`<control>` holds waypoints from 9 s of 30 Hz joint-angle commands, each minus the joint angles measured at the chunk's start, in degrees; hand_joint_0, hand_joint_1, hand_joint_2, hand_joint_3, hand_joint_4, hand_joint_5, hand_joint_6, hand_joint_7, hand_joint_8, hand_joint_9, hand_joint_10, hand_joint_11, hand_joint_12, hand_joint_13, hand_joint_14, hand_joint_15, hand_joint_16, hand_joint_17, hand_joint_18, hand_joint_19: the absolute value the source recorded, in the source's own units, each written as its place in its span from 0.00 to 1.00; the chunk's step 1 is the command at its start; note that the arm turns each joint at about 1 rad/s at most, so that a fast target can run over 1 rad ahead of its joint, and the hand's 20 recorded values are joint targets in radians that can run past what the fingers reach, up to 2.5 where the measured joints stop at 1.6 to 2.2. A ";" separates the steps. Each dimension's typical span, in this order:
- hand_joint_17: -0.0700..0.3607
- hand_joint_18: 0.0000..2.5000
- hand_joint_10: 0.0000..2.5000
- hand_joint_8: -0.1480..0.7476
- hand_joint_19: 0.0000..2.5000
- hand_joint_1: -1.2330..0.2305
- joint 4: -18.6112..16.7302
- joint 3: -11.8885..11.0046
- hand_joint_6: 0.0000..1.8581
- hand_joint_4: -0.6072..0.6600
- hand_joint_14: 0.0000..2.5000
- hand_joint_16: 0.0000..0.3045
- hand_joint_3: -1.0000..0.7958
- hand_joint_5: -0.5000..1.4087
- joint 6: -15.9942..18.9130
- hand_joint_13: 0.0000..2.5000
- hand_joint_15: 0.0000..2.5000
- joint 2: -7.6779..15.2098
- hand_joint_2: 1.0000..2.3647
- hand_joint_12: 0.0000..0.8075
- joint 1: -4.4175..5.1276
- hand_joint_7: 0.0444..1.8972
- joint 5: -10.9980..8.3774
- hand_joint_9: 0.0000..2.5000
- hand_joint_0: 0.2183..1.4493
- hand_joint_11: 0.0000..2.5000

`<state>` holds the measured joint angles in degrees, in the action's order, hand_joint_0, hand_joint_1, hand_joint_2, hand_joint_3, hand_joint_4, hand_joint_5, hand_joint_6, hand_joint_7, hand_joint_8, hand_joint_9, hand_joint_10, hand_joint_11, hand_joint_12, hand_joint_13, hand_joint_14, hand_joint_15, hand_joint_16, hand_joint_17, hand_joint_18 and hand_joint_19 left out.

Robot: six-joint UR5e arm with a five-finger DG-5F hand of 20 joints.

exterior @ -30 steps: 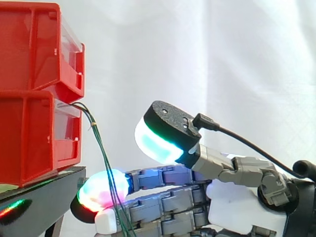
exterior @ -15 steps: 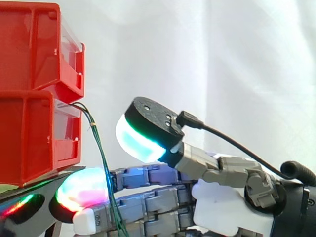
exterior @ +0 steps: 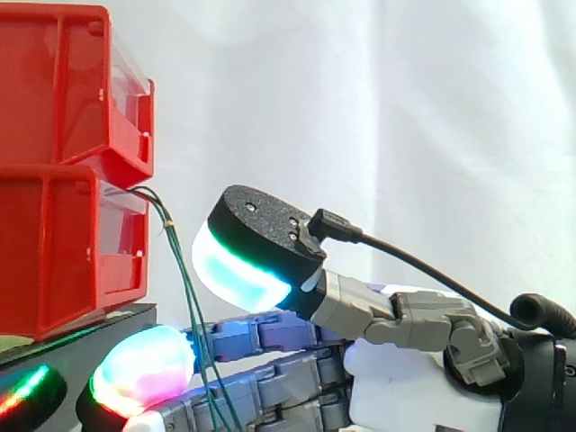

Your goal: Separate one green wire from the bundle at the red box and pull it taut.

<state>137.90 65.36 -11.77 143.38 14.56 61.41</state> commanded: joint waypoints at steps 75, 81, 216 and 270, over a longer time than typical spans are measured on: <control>0.40 0.23 0.00 0.56 0.12 0.41 33.22 -6.74 0.29 0.69 0.00 0.15 0.30 0.20 15.55 0.29 0.08 -5.22 0.00 0.51 0.55 0.75 -0.41 0.33 0.33 0.11; 0.40 0.23 0.00 0.56 0.12 0.41 35.77 -6.92 0.29 0.69 0.00 0.15 0.30 0.20 15.37 0.29 0.08 -6.62 0.00 0.51 0.82 0.74 -1.12 0.33 0.33 0.11; 0.41 0.23 0.01 0.55 0.13 0.42 51.15 -17.02 0.27 0.71 0.00 0.15 0.28 0.19 16.78 0.33 0.13 -5.22 0.00 0.54 2.05 0.57 -6.48 0.42 0.30 0.47; 0.41 0.23 0.01 0.55 0.13 0.43 67.50 -26.08 0.27 0.71 0.00 0.15 0.28 0.19 23.55 0.33 0.13 -3.28 0.00 0.54 1.08 0.58 -3.40 0.43 0.30 0.46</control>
<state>203.99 40.35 11.92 140.06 15.66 58.04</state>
